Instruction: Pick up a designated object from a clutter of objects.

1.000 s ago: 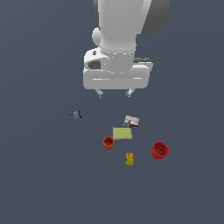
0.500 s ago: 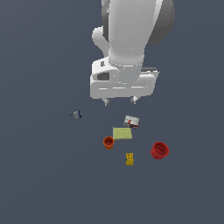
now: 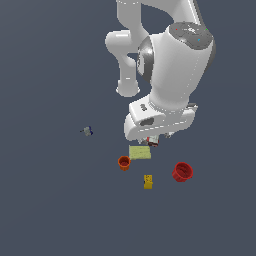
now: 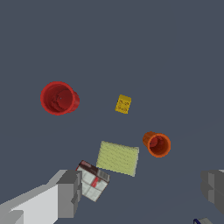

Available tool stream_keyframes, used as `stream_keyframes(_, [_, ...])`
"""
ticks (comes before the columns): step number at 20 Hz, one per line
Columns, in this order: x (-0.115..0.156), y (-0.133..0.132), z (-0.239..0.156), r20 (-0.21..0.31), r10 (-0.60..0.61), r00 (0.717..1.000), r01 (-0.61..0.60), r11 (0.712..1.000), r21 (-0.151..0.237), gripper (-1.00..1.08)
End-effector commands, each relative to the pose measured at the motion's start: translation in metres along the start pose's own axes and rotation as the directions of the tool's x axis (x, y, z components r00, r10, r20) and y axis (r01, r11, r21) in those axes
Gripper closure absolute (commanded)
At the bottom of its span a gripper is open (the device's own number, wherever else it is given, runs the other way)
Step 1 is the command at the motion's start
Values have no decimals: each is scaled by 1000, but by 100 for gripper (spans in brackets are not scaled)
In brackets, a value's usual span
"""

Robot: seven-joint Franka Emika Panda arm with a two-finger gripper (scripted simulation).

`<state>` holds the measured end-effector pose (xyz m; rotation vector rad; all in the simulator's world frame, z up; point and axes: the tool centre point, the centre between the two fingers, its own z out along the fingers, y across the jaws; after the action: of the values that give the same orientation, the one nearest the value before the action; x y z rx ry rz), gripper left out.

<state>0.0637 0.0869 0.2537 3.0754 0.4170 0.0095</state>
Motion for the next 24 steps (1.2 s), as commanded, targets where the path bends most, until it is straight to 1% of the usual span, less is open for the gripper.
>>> stream_keyframes(1, [15, -17, 19, 0, -49, 999, 49, 999, 2, -92])
stream_keyframes(8, [51, -69, 76, -3, -179, 984, 179, 984, 13, -92])
stream_keyframes(14, [68, -107, 117, -7, -261, 965, 261, 965, 25, -92])
stream_keyframes(19, [74, -127, 139, -10, -302, 953, 302, 953, 33, -92])
stream_keyframes(24, [77, -137, 150, -11, -321, 947, 321, 946, 36, -92])
